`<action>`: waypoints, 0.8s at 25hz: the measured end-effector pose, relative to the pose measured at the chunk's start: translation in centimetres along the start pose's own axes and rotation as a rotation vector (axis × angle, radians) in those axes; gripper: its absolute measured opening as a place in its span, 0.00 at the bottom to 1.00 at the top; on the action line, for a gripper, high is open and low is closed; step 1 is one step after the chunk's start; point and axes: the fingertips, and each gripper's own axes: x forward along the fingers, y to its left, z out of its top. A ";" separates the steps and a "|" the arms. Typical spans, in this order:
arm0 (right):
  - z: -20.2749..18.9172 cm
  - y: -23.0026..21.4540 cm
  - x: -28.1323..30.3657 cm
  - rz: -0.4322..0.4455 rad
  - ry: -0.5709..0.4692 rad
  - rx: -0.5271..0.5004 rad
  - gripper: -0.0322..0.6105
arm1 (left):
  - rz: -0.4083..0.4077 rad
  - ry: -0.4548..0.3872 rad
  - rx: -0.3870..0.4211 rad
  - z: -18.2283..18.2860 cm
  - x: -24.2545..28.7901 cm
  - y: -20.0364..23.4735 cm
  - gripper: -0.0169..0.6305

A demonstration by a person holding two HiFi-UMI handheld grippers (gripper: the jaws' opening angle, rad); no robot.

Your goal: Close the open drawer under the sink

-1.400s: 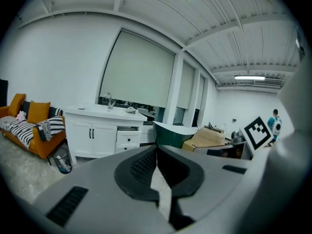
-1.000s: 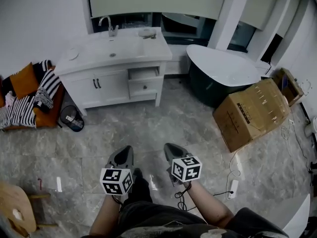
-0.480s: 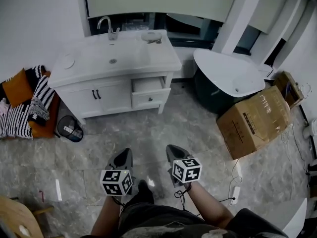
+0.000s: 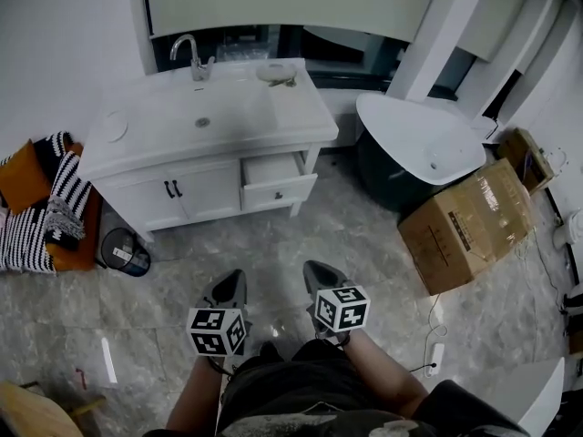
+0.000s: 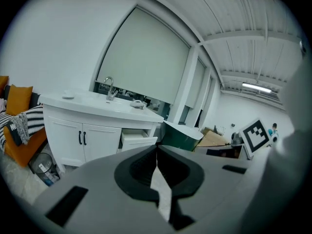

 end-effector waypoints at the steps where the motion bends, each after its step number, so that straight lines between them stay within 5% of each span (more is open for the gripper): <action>1: 0.0 -0.3 0.4 -0.004 0.003 -0.001 0.10 | -0.003 0.004 -0.003 -0.1 0.5 0.2 0.05; 20: 4.3 -7.9 13.2 0.013 0.022 0.011 0.10 | 0.099 0.072 -0.045 1.2 11.7 5.9 0.05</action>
